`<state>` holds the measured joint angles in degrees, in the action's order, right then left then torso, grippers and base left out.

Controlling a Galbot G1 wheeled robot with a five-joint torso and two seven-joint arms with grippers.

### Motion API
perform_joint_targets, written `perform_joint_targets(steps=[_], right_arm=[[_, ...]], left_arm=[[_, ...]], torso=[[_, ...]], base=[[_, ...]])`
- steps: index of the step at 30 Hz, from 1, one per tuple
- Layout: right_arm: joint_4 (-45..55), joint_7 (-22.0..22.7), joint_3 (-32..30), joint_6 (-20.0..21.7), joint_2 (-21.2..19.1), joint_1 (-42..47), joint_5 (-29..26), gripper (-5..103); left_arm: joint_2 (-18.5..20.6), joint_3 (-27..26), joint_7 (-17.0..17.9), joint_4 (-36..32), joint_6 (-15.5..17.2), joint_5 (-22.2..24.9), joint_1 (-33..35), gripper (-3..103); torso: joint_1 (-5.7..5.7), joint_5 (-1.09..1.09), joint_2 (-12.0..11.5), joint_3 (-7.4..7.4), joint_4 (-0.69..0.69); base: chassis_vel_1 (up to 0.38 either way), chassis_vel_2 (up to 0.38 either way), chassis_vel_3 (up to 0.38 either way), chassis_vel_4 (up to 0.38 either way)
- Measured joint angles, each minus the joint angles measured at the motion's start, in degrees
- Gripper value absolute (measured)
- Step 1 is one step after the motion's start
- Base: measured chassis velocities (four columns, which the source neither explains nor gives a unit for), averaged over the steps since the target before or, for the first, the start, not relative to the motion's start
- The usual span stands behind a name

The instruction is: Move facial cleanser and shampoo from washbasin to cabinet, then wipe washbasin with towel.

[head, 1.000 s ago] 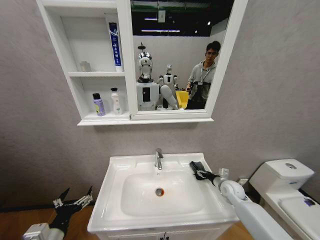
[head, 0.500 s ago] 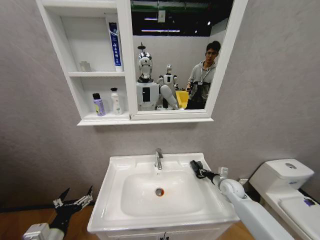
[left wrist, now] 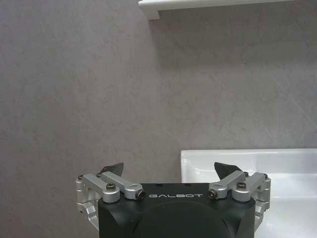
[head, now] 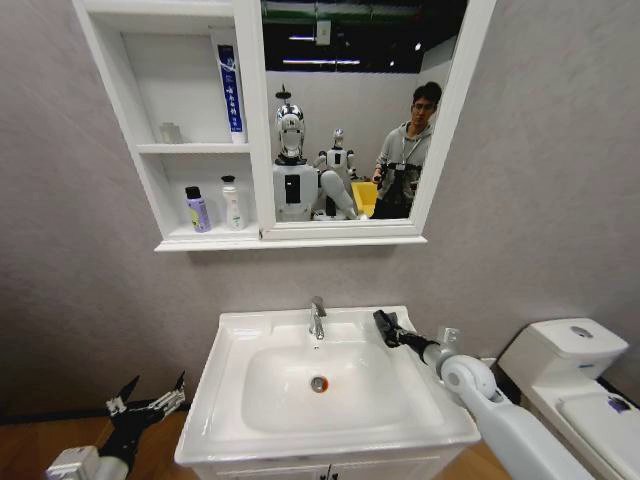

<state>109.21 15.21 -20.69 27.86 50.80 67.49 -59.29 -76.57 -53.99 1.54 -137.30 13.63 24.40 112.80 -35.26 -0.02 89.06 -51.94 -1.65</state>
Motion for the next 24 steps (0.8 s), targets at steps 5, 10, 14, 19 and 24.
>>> perform_joint_targets(steps=[5, 10, 14, 19, 24], right_arm=[[2.17, 3.4, 4.7, 0.14, 2.05, 1.49, 0.12, 3], [-0.59, 4.52, 8.62, -0.19, 3.7, 4.44, 4.24, 3], [-3.76, 3.69, 8.87, -0.87, 4.01, 4.74, 6.64, 3], [-9.73, 2.06, 10.02, -2.19, 4.06, 1.89, 8.64, 3], [-13.36, 0.78, 10.52, -2.96, 4.07, -0.38, 9.36, 3]], left_arm=[[0.0, 0.0, 0.0, 0.0, 0.0, 0.0, 0.0, 100], [0.0, 0.0, 0.0, 0.0, 0.0, 0.0, 0.0, 100], [0.0, 0.0, 0.0, 0.0, 0.0, 0.0, 0.0, 100], [0.0, 0.0, 0.0, 0.0, 0.0, 0.0, 0.0, 100], [0.0, 0.0, 0.0, 0.0, 0.0, 0.0, 0.0, 100]], torso=[[0.0, 0.0, 0.0, 0.0, 0.02], [0.0, 0.02, 0.0, 0.0, 0.0], [0.0, 0.02, 0.0, 0.0, 0.0], [0.0, 0.01, 0.0, 0.0, 0.0], [0.0, 0.03, 0.0, -0.01, 0.02]], base=[[0.0, 0.0, 0.0, 0.0], [0.0, 0.0, 0.0, 0.0], [0.0, 0.0, 0.0, 0.0], [0.0, 0.0, 0.0, 0.0], [0.0, 0.0, 0.0, 0.0]])
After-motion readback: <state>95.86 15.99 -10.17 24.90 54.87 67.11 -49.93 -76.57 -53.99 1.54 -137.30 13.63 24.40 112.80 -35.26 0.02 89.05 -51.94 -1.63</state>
